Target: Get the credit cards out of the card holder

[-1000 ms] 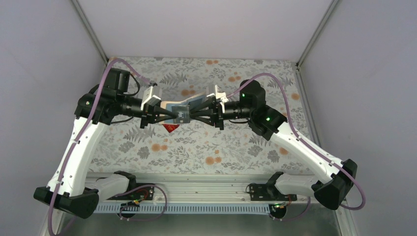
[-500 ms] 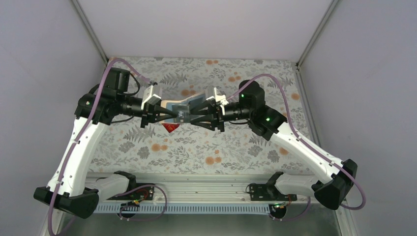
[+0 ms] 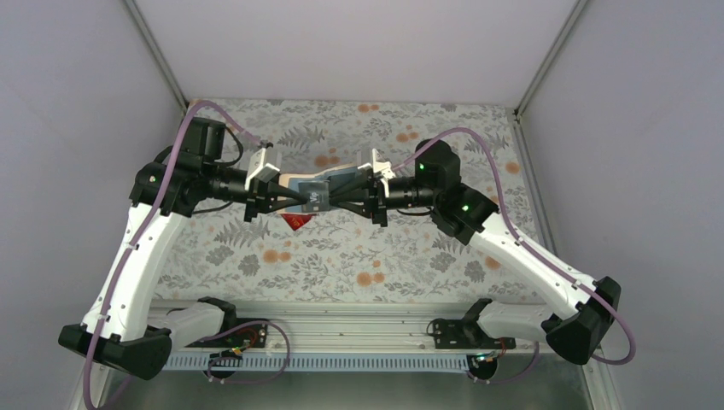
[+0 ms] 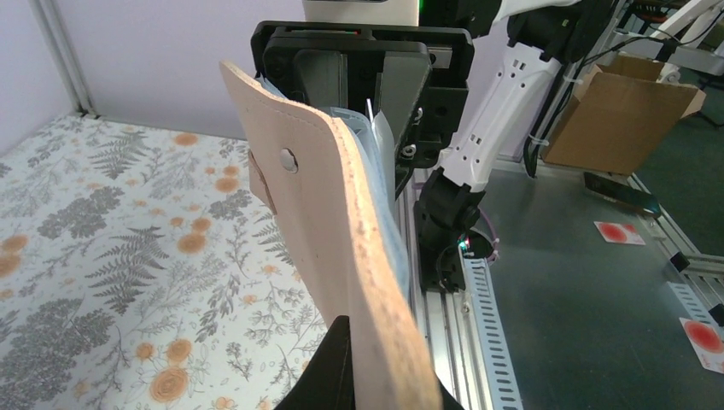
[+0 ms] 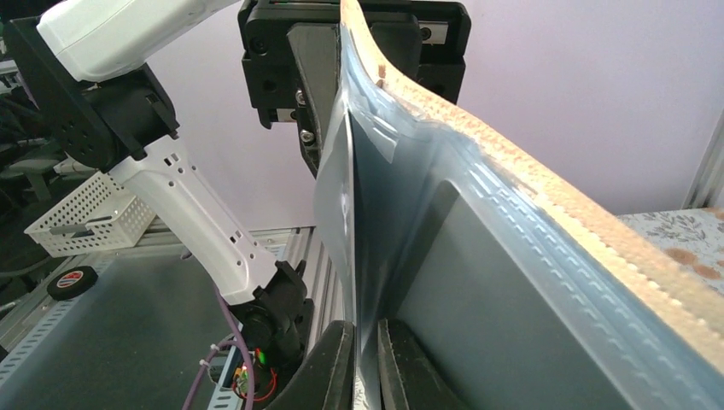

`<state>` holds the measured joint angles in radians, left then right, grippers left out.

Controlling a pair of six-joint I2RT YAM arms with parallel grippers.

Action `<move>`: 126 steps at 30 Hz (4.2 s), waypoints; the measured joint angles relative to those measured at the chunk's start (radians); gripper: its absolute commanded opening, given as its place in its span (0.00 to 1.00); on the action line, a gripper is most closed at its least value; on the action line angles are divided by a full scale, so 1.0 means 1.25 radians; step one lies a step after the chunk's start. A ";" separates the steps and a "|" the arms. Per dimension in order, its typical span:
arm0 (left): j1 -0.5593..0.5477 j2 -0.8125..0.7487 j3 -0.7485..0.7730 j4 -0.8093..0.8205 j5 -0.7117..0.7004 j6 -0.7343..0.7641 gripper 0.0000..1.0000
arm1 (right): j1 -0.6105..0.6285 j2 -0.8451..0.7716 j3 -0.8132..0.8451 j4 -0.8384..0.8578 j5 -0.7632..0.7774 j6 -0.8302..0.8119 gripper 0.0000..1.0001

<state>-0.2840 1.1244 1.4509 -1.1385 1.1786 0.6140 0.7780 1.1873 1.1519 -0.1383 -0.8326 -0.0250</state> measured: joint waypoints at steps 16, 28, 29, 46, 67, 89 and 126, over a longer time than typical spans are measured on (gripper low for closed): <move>0.004 0.000 0.000 -0.007 0.006 0.028 0.02 | 0.017 0.042 0.024 0.033 -0.025 0.021 0.04; -0.003 -0.005 -0.002 0.031 -0.022 -0.023 0.12 | 0.009 -0.004 0.005 0.012 0.030 0.018 0.04; -0.003 -0.005 -0.002 0.034 -0.022 -0.025 0.11 | 0.005 -0.009 0.004 0.008 0.036 0.018 0.04; 0.016 -0.010 -0.002 0.049 -0.021 -0.046 0.02 | -0.035 -0.063 -0.009 -0.051 0.090 0.010 0.04; 0.026 -0.027 -0.031 0.148 -0.315 -0.158 0.03 | -0.208 -0.082 -0.004 -0.200 0.283 0.073 0.04; 0.028 -0.025 -0.064 0.186 -0.467 -0.196 0.02 | -0.274 0.394 -0.193 -0.266 0.194 0.146 0.15; 0.029 0.001 0.051 0.064 -0.024 -0.059 0.02 | -0.125 -0.063 -0.128 0.193 0.013 0.134 0.50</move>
<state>-0.2478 1.1259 1.5146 -1.0588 1.1488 0.5404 0.6224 1.1084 0.9920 0.1036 -0.8158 0.1425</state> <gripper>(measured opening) 0.055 0.815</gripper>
